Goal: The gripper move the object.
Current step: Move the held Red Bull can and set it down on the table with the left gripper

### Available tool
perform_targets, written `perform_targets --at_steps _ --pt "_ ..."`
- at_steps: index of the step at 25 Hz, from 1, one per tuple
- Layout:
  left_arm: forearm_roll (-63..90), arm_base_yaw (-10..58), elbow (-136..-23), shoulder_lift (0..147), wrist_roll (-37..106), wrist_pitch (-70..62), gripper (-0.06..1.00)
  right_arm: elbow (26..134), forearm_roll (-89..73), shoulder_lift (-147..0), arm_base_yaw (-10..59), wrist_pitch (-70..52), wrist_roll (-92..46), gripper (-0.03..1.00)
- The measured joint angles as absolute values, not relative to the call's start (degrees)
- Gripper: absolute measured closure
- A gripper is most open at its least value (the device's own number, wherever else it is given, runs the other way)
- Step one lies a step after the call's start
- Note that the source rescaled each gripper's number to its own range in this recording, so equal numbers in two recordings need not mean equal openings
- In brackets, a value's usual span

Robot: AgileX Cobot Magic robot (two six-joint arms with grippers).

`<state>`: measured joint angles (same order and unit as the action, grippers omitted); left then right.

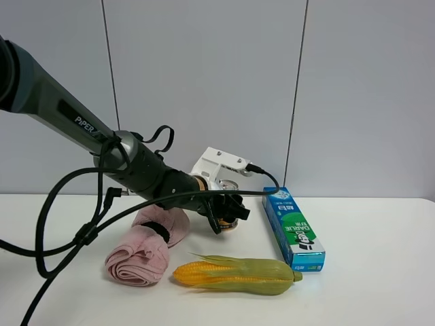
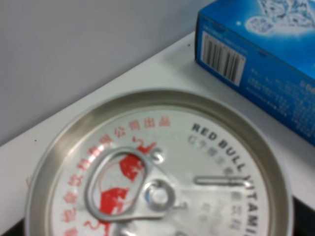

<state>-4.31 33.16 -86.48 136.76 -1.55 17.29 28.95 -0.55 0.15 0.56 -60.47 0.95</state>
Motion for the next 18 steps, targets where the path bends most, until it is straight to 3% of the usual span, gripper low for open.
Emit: perform_targets --at_steps 12,18 --pt "-6.73 33.01 -86.40 117.18 -1.55 -1.98 0.94 28.95 -0.55 0.15 0.56 -60.47 0.95 -0.03" --pt "-6.25 29.20 -81.56 110.34 -2.39 -9.27 0.94 28.95 -0.55 0.15 0.56 -60.47 0.95 -0.03"
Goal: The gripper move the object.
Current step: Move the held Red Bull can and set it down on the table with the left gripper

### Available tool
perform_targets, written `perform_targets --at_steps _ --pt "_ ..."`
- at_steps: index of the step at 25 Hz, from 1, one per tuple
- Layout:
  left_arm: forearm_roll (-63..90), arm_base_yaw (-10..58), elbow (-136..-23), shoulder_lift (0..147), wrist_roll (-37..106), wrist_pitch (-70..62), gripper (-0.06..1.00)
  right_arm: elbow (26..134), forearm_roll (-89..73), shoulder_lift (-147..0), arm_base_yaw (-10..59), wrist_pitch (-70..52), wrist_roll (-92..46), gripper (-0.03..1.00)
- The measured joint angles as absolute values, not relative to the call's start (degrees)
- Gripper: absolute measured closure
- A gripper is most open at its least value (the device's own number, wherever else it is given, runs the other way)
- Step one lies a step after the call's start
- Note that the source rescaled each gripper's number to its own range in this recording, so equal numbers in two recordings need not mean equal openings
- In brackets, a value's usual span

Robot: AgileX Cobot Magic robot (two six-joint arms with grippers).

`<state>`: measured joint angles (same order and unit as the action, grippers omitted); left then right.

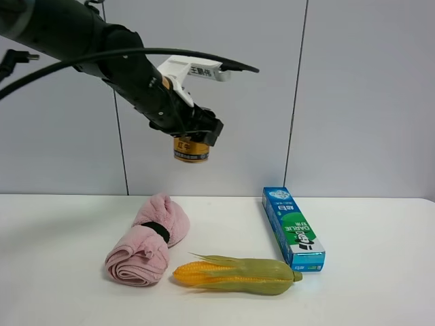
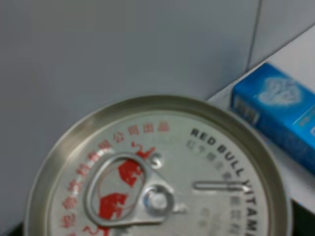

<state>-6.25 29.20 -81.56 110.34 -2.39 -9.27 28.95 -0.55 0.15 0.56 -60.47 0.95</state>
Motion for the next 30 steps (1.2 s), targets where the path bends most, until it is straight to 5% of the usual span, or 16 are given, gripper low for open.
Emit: perform_targets --at_steps 15,30 --pt "-5.88 8.27 -42.21 86.82 -4.52 5.96 0.94 28.95 -0.55 0.15 0.56 -60.47 0.95 -0.03" --pt "-6.89 7.06 -29.35 94.38 -10.04 32.34 0.94 28.95 -0.55 0.15 0.56 -60.47 0.95 -0.03"
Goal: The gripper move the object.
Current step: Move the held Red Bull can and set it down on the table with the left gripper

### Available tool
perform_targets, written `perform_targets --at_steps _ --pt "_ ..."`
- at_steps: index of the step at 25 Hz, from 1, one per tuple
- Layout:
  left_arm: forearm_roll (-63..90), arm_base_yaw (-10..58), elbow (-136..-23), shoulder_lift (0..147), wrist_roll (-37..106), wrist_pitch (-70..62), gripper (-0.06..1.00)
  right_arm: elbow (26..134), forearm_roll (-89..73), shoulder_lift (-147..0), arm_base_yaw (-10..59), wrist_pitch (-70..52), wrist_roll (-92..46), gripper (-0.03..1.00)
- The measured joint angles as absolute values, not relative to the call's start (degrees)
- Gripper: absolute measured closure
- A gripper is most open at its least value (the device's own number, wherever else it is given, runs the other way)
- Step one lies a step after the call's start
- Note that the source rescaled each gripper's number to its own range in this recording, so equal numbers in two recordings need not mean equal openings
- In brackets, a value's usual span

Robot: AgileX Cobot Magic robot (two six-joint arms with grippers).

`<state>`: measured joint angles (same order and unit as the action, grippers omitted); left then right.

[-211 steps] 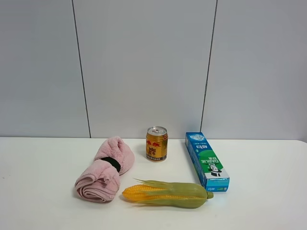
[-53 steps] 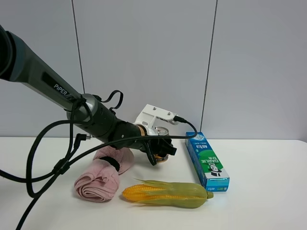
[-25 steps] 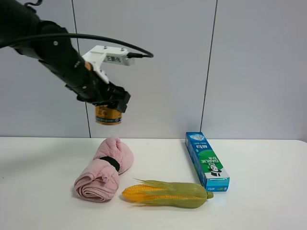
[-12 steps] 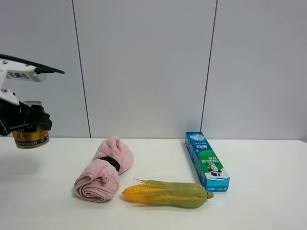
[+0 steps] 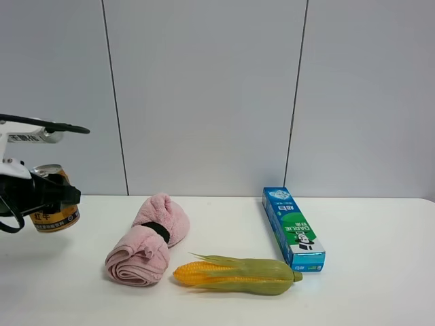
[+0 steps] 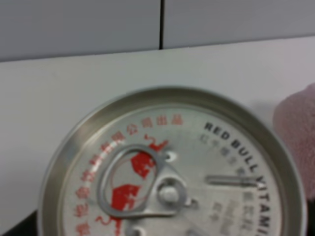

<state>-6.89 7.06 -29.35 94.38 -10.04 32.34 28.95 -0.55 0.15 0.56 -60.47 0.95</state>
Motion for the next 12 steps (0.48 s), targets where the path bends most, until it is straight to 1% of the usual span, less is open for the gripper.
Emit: perform_targets --at_steps 5,12 --pt "-8.62 7.06 -29.35 100.89 -10.45 35.09 0.94 28.95 -0.55 0.15 0.56 -60.47 0.95 -0.03" --pt "-9.46 7.06 -29.35 107.24 -10.49 45.93 0.94 28.95 -0.55 0.15 0.56 -60.47 0.95 -0.03"
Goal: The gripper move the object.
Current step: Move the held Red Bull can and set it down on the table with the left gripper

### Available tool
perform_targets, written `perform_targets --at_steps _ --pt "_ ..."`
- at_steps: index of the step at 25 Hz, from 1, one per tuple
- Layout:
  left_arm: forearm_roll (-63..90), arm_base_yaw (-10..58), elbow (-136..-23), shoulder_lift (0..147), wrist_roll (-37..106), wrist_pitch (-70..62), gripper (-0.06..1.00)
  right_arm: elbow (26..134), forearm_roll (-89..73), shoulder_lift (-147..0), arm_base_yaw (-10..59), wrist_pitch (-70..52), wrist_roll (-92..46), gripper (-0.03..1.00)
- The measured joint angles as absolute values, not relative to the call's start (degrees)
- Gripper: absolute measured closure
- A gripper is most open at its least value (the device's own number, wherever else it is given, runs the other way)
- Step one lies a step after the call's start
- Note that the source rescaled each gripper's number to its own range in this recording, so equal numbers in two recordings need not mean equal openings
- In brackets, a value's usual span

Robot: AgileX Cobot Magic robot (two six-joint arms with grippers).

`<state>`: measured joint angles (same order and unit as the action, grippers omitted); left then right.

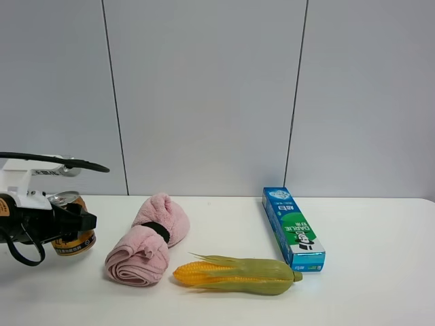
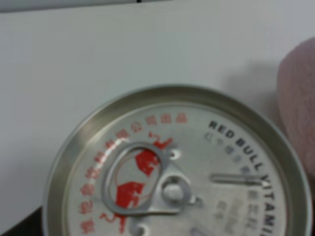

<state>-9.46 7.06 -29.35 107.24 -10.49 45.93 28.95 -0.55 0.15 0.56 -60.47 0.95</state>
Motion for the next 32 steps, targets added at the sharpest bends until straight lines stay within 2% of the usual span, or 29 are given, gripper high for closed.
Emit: perform_targets --at_steps 19,20,21,23,24,25,27,32 --pt "-12.73 7.06 -29.40 112.29 -10.49 51.39 0.94 28.95 -0.55 0.15 0.56 -60.47 0.95 -0.03" --pt "-12.73 7.06 -29.40 112.29 -10.49 51.39 0.90 28.95 -0.55 0.15 0.56 -60.47 0.95 -0.03" --pt "-12.73 7.06 -29.40 112.29 -10.49 51.92 0.82 28.95 -0.55 0.15 0.56 -60.47 0.95 -0.03" --pt "-12.73 7.06 -29.46 112.24 -10.49 53.20 0.51 28.95 -0.55 0.15 0.56 -60.47 0.95 -0.03" --pt "-12.73 7.06 -29.46 112.24 -10.49 53.27 0.40 28.95 -0.55 0.15 0.56 -60.47 0.95 -0.03" --pt "-12.73 7.06 -29.46 112.24 -10.49 53.27 0.35 28.95 -0.55 0.15 0.56 -60.47 0.95 -0.03" --pt "-12.76 7.06 -29.46 112.24 -10.49 53.27 0.30 28.95 -0.55 0.15 0.56 -60.47 0.95 -0.03" --pt "-12.76 7.06 -29.46 112.24 -10.49 53.32 0.30 28.95 -0.55 0.15 0.56 -60.47 0.95 -0.03"
